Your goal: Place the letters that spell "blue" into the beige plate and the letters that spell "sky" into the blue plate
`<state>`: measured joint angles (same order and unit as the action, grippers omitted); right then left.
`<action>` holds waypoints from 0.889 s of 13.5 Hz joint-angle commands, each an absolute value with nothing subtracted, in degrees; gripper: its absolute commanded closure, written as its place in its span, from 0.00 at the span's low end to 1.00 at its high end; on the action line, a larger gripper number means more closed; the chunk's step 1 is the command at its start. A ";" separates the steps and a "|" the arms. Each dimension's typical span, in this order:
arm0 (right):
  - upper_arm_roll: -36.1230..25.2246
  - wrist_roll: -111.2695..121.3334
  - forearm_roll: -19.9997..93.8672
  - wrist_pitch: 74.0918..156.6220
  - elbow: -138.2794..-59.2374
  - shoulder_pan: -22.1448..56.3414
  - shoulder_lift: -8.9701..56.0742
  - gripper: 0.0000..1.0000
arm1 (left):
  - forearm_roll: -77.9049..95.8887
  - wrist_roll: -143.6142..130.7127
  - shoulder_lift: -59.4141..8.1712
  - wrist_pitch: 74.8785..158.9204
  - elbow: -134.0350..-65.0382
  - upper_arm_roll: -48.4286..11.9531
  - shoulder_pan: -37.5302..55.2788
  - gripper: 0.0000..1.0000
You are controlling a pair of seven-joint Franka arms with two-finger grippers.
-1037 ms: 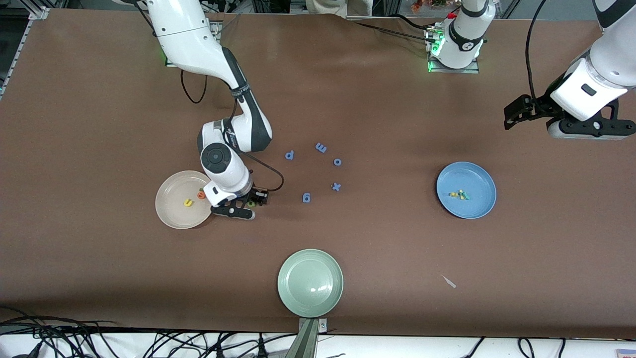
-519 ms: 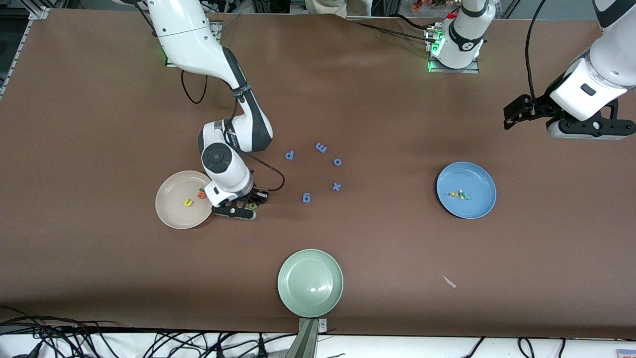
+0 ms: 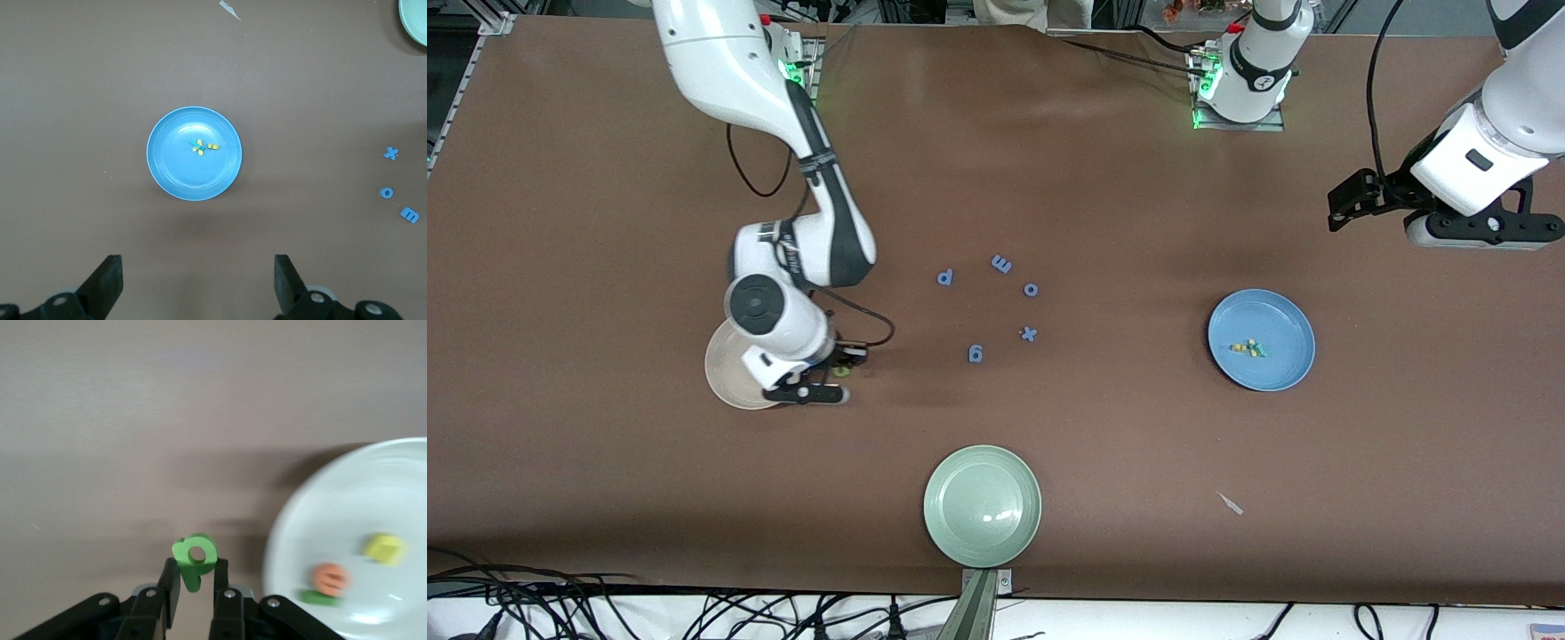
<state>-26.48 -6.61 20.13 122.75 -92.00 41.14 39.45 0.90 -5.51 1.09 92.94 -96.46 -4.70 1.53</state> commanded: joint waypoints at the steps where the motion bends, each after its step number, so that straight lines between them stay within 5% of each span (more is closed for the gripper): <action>1: -31.09 3.92 20.74 117.08 -93.60 40.87 36.66 0.85 | 2.29 -4.48 1.14 91.67 -95.45 -4.83 1.41 0.00; 4: -33.83 7.99 20.66 118.29 -99.82 40.87 33.24 0.83 | 2.29 -4.48 1.14 91.67 -95.28 -4.83 1.49 0.00; 7: -33.66 11.25 20.74 128.54 -109.13 40.96 30.94 0.74 | 2.29 -4.48 1.05 91.67 -94.92 -4.83 1.58 0.00; 9: -33.58 10.55 20.83 130.60 -110.22 41.13 31.11 0.49 | 2.29 -4.48 1.05 91.67 -94.92 -4.83 1.58 0.00; 12: -33.57 10.02 21.09 130.43 -109.43 41.31 31.11 0.44 | 2.29 -4.48 1.05 91.67 -94.92 -4.83 1.58 0.00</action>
